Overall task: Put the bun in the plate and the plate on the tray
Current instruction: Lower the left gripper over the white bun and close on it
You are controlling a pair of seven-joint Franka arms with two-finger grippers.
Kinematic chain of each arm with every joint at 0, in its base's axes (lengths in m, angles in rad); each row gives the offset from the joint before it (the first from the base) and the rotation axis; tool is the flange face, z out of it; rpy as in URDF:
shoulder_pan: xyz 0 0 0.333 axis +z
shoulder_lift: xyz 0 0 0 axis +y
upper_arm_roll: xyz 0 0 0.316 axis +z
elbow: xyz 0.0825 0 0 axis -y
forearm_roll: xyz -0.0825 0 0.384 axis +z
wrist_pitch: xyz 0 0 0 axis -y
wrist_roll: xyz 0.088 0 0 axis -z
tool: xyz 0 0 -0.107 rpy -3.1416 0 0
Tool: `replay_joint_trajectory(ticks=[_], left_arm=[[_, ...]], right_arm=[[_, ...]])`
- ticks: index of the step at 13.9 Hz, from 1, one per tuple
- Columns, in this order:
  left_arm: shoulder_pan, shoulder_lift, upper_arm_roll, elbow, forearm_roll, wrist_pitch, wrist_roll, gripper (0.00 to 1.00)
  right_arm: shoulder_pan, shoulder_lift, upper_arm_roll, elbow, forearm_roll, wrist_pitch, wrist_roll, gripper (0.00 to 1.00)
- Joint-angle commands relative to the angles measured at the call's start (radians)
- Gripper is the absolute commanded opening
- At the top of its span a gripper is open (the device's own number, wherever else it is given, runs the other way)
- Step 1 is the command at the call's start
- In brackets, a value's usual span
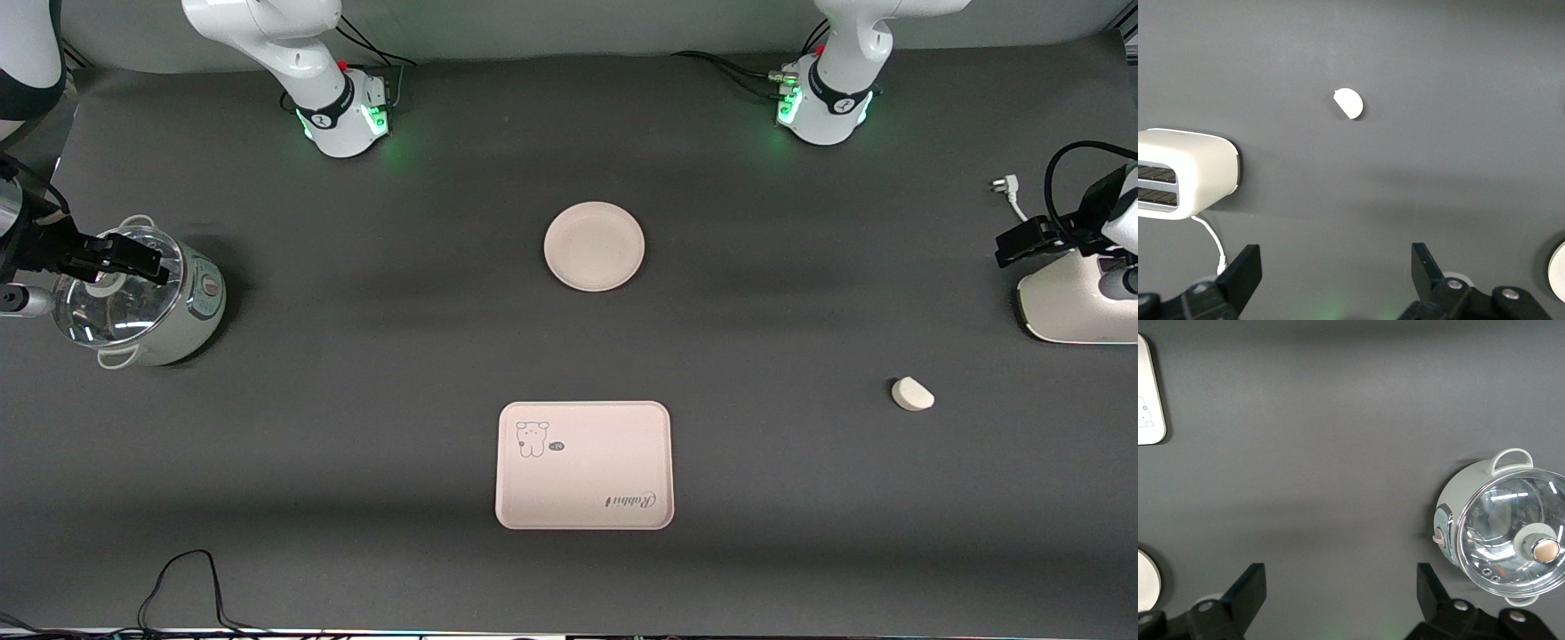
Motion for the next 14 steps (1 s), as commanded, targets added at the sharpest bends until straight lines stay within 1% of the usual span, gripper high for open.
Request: replay_joint_trajectory(ticks=[1,5,8,10,12,13,14], left_arm=[[-0.025,-0.011,0.018,0.007,0.011,-0.024,-0.004,1.00],[-0.023,-0.005,0.018,0.009,0.004,-0.006,-0.004,1.00],[-0.022,0.027,0.020,0.062,-0.001,-0.017,-0.001,1.00],[-0.019,0.047,0.023,0.079,-0.003,-0.015,0.011,1.00],[0.013,0.076,0.023,0.094,-0.003,-0.006,0.031,1.00],[0.024,0.117,0.023,0.140,-0.004,-0.007,0.057,1.00],[0.026,0.171,0.023,0.206,-0.006,-0.021,0.062,1.00]], right_arm=[[-0.003,-0.010,0.002,-0.009,-0.021,0.006,-0.017,1.00],[-0.003,-0.010,0.002,-0.009,-0.021,0.006,-0.017,1.00],[-0.004,-0.004,0.002,-0.007,-0.020,0.009,-0.017,1.00],[-0.003,-0.004,0.002,-0.007,-0.018,0.009,-0.015,1.00],[-0.003,-0.004,0.002,-0.009,-0.014,0.009,-0.015,1.00],[-0.004,-0.004,0.002,-0.009,-0.013,0.009,-0.015,1.00],[-0.004,-0.006,0.002,-0.009,-0.012,0.009,-0.015,1.00]])
